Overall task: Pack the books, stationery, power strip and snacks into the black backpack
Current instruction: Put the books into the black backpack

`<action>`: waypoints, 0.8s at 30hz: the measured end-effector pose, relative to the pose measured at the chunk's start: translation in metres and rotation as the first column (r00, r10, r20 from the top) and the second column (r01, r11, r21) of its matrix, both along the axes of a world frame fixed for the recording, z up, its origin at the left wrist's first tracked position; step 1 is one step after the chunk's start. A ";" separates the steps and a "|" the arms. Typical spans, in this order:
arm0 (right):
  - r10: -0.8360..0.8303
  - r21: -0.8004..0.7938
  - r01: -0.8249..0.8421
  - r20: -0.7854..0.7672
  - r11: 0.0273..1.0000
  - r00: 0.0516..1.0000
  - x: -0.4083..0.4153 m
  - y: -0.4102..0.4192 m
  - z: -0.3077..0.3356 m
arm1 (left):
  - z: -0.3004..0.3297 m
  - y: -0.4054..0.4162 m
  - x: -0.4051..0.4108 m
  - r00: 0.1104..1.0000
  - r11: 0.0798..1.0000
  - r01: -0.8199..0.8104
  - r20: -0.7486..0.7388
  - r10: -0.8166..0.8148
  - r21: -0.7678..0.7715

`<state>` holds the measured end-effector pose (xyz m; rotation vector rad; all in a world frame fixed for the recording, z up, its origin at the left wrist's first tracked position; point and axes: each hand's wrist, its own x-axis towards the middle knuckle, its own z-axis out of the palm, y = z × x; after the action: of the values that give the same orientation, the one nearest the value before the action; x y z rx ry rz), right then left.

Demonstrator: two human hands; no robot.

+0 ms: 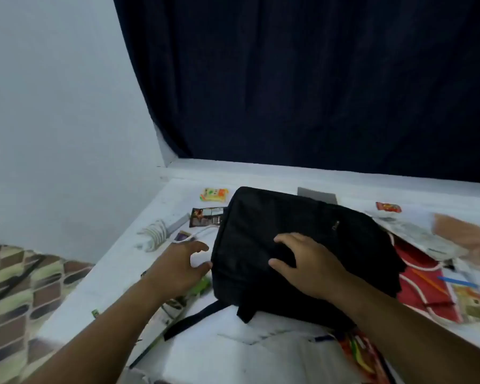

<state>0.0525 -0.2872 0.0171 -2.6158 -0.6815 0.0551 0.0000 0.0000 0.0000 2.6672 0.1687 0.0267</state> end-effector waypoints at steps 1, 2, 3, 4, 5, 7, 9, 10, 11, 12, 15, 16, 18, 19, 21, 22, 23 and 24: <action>0.022 0.008 -0.022 -0.012 1.000 1.000 -0.004 0.014 -0.005 | -0.007 0.009 -0.007 0.999 0.999 -0.036 -0.018 0.036 -0.009; 0.042 0.016 -0.042 -0.003 0.999 0.999 -0.007 0.028 -0.010 | -0.014 0.019 -0.013 0.994 0.996 -0.088 -0.063 0.087 -0.006; 0.071 0.019 -0.071 0.008 0.997 0.997 -0.012 0.042 -0.017 | -0.025 0.031 -0.021 0.987 0.991 -0.133 -0.095 0.132 -0.008; 0.102 0.018 -0.102 0.022 0.995 0.995 -0.016 0.056 -0.023 | -0.034 0.043 -0.030 0.973 0.983 -0.181 -0.142 0.181 0.009; 0.130 0.028 -0.131 0.058 0.991 0.990 -0.019 0.069 -0.029 | -0.046 0.054 -0.038 0.959 0.973 -0.230 -0.164 0.231 0.029; 0.189 0.061 -0.198 0.130 0.978 0.973 -0.023 0.092 -0.038 | -0.064 0.072 -0.053 0.924 0.943 -0.312 -0.193 0.329 0.115; 0.248 0.093 -0.264 0.156 0.960 0.956 -0.027 0.114 -0.042 | -0.069 0.079 -0.070 0.863 0.893 -0.420 -0.234 0.449 0.163; 0.270 0.104 -0.288 0.159 0.952 0.950 -0.029 0.125 -0.045 | -0.073 0.082 -0.076 0.818 0.859 -0.486 -0.264 0.511 0.159; 0.290 0.115 -0.310 0.161 0.944 0.943 -0.029 0.135 -0.047 | -0.076 0.086 -0.082 0.777 0.827 -0.545 -0.287 0.561 0.141; 0.304 0.116 -0.323 0.156 0.939 0.940 -0.029 0.146 -0.050 | -0.077 0.088 -0.086 0.748 0.802 -0.588 -0.305 0.589 0.107; 0.298 -0.038 -0.296 0.128 0.955 0.946 -0.024 0.174 -0.059 | -0.085 0.098 -0.097 0.760 0.785 -0.619 -0.225 0.609 0.033; 0.270 -0.137 -0.255 0.104 0.957 0.957 -0.023 0.182 -0.062 | -0.086 0.100 -0.100 0.768 0.780 -0.626 -0.174 0.616 -0.005; 0.206 -0.289 -0.180 0.062 0.940 0.976 -0.021 0.195 -0.067 | -0.084 0.102 -0.103 0.771 0.758 -0.635 -0.053 0.635 -0.146; 0.184 -0.344 -0.156 0.051 0.926 0.982 -0.021 0.200 -0.070 | -0.084 0.104 -0.103 0.769 0.746 -0.621 -0.003 0.639 -0.241; 0.166 -0.436 -0.134 0.036 0.890 0.985 -0.020 0.208 -0.073 | -0.085 0.108 -0.105 0.770 0.714 -0.569 0.041 0.637 -0.408; 0.161 -0.469 -0.131 0.023 0.873 0.987 -0.020 0.211 -0.072 | -0.086 0.109 -0.106 0.759 0.674 -0.546 0.048 0.650 -0.498; 0.154 -0.487 -0.128 0.015 0.864 0.988 -0.020 0.214 -0.071 | -0.086 0.109 -0.108 0.743 0.626 -0.517 0.056 0.667 -0.584; 0.147 -0.489 -0.130 -0.003 0.862 0.989 -0.019 0.216 -0.070 | -0.085 0.107 -0.110 0.724 0.591 -0.488 0.080 0.685 -0.643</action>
<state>0.0335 -0.0714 -0.0527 -3.0474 -0.9757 0.2589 -0.1102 0.1067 -0.0848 1.8294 0.8291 0.5413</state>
